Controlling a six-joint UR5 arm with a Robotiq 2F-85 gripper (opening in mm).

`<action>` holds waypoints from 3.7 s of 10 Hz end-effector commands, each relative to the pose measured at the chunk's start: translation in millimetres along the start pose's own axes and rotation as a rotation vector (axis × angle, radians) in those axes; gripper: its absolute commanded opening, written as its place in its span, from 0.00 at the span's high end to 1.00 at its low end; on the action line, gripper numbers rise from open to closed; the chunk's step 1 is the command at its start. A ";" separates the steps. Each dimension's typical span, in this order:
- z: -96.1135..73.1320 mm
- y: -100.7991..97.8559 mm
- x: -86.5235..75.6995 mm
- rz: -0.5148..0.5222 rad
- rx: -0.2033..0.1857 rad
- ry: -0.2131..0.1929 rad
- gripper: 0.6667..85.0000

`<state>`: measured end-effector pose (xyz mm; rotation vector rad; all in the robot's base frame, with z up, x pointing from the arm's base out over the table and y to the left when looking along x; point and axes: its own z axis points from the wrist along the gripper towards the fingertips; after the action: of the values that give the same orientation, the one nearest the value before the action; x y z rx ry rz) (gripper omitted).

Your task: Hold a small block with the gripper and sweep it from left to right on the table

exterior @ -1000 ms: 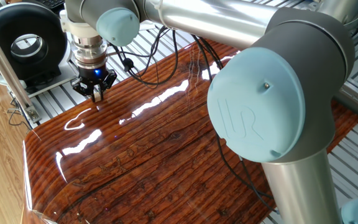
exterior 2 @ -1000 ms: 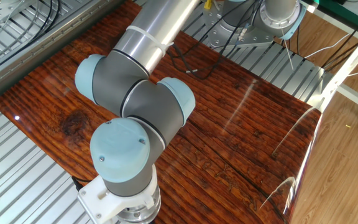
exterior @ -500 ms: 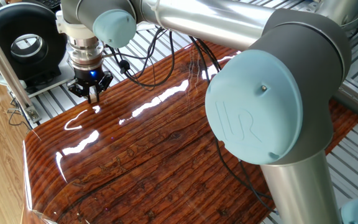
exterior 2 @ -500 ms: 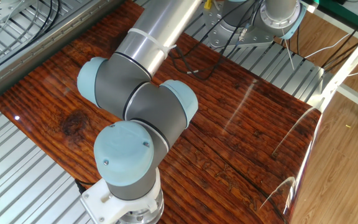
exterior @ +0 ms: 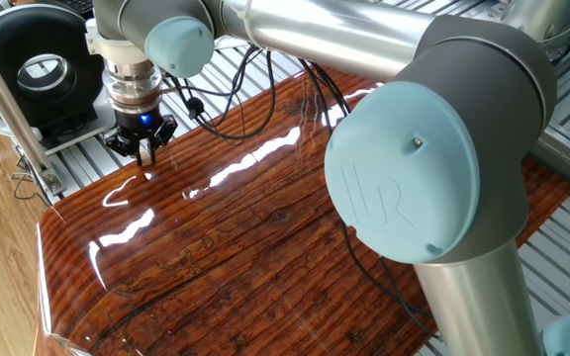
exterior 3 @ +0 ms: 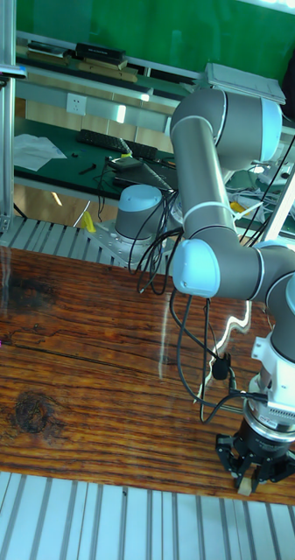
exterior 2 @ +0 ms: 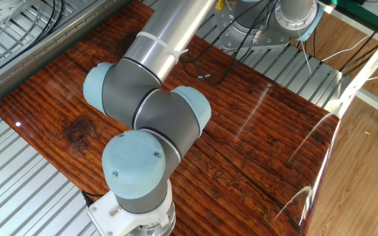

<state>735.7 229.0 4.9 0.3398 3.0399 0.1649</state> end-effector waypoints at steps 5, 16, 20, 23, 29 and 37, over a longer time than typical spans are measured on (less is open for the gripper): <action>-0.7 8.1 0.5 0.012 -0.018 0.005 1.00; 0.9 17.3 6.3 0.015 -0.029 0.018 1.00; 0.9 22.4 9.3 0.017 -0.050 0.031 1.00; 0.7 27.3 9.1 0.026 -0.069 0.031 1.00; 7.7 35.1 11.5 0.056 -0.084 0.026 1.00; -57.4 18.1 29.5 0.010 -0.029 0.102 0.81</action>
<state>710.2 251.9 45.1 0.3743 3.1187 0.2371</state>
